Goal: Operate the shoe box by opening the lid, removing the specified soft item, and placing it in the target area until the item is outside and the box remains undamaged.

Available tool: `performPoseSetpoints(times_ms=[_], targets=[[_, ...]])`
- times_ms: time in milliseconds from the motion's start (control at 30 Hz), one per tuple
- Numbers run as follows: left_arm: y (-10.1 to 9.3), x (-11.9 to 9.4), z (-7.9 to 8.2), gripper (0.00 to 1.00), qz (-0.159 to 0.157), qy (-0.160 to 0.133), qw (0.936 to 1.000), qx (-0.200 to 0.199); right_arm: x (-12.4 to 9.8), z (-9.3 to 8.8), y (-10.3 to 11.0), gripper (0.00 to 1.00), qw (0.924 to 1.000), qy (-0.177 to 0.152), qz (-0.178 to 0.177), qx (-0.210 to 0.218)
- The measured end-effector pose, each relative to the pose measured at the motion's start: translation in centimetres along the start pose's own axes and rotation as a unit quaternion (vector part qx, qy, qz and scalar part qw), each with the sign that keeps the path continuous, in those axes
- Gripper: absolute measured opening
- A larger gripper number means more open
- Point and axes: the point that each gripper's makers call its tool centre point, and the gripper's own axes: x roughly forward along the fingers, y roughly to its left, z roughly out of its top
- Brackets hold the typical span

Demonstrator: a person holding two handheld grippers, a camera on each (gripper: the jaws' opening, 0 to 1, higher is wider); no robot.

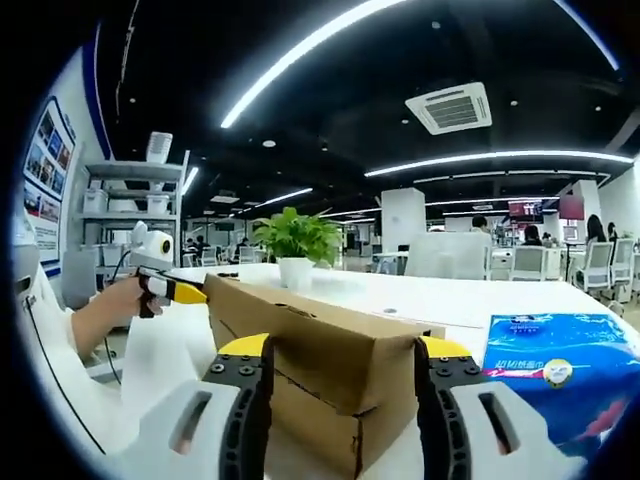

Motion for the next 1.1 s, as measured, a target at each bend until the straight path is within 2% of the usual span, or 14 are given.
performPoseSetpoints(times_ms=[67,133,167,300,567,700,900,967,1000,1033,1067,1100], targets=[[0.0,0.1,-0.2,0.53,0.001,-0.002,1.0000,-0.002,-0.1,-0.1,0.1,0.57,1.0000,0.002,-0.003,-0.005],[0.0,-0.1,0.1,0.53,-0.003,-0.013,0.9999,-0.010,-0.2,0.2,0.1,0.57,0.9998,-0.018,-0.005,-0.003],[0.1,-0.2,0.1,0.53,-0.002,-0.013,0.9999,-0.006,-0.3,0.0,0.1,0.57,0.9999,-0.015,-0.004,-0.005],[0.0,0.0,-0.4,0.53,0.000,-0.006,0.9999,0.009,-0.3,-0.4,0.2,0.57,0.9997,-0.007,-0.001,-0.023],[0.2,-0.2,-0.7,0.51,0.001,-0.002,0.9998,0.021,-0.7,-1.0,0.3,0.55,0.9991,-0.014,-0.001,-0.039],[0.3,-0.4,-0.3,0.47,0.005,-0.008,0.9994,0.034,-0.7,-1.0,0.3,0.53,0.9976,0.002,-0.012,-0.068],[0.3,-0.4,-0.2,0.47,0.001,-0.008,0.9989,0.046,-0.9,-1.6,0.4,0.52,0.9947,0.010,-0.009,-0.102],[0.2,-0.4,-0.3,0.47,-0.005,-0.009,0.9974,0.071,-1.0,-1.3,0.6,0.49,0.9912,-0.002,-0.002,-0.132],[0.0,-0.5,-0.1,0.49,-0.009,-0.014,0.9960,0.088,-1.2,-1.2,0.8,0.49,0.9863,-0.005,0.003,-0.165],[-0.3,-0.6,0.2,0.50,-0.017,-0.023,0.9944,0.101,-1.3,-1.0,1.0,0.49,0.9807,-0.011,0.006,-0.195],[-0.7,-0.7,0.4,0.53,-0.026,-0.029,0.9923,0.117,-1.4,-0.7,1.6,0.50,0.9721,-0.020,0.015,-0.233],[-0.7,-1.0,0.4,0.55,-0.024,-0.028,0.9895,0.139,-1.5,-0.7,1.9,0.52,0.9652,-0.020,0.022,-0.260]])
